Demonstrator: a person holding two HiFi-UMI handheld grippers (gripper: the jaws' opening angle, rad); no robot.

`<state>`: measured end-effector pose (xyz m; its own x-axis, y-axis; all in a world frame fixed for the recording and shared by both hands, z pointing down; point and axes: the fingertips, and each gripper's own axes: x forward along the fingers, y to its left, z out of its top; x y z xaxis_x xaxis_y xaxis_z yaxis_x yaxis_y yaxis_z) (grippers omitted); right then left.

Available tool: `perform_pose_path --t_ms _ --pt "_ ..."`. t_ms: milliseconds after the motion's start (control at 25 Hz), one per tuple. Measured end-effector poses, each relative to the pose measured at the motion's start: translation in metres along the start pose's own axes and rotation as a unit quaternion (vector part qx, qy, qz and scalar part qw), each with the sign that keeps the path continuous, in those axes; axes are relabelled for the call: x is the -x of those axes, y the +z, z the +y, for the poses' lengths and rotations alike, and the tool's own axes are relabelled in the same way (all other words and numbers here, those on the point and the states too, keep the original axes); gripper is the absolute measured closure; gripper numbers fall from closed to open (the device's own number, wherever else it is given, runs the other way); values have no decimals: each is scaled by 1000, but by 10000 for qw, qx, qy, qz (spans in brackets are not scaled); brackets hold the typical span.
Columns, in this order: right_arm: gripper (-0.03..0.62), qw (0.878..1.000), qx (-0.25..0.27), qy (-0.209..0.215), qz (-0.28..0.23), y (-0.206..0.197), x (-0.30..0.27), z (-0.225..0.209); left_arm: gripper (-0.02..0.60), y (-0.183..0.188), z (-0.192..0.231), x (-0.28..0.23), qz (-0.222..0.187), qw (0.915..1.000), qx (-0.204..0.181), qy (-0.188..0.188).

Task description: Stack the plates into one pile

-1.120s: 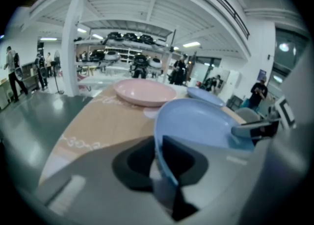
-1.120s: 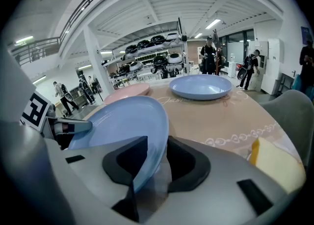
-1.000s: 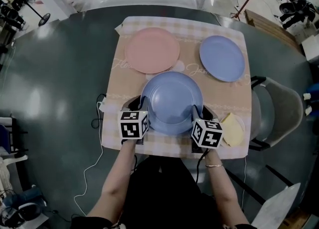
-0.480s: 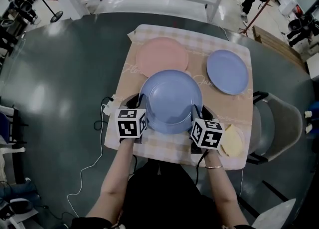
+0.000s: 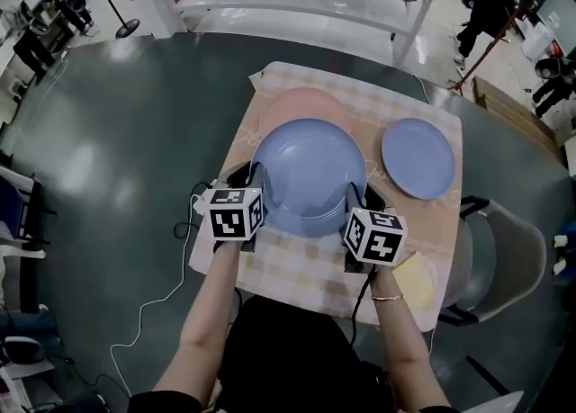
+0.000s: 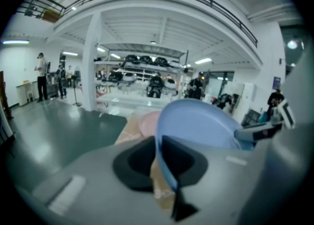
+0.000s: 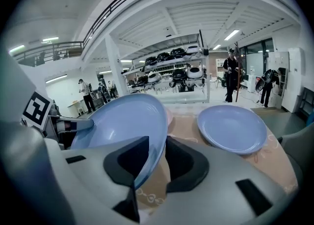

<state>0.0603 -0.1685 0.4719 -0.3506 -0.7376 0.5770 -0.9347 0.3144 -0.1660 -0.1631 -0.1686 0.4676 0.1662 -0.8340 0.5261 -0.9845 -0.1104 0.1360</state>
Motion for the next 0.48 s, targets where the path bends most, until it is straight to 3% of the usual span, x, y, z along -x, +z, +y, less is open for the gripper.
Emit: perform_pose_path --t_ms 480 --pt "494 9999 -22 -94 -80 40 -42 0 537 55 21 -45 -250 9996 -101 -37"
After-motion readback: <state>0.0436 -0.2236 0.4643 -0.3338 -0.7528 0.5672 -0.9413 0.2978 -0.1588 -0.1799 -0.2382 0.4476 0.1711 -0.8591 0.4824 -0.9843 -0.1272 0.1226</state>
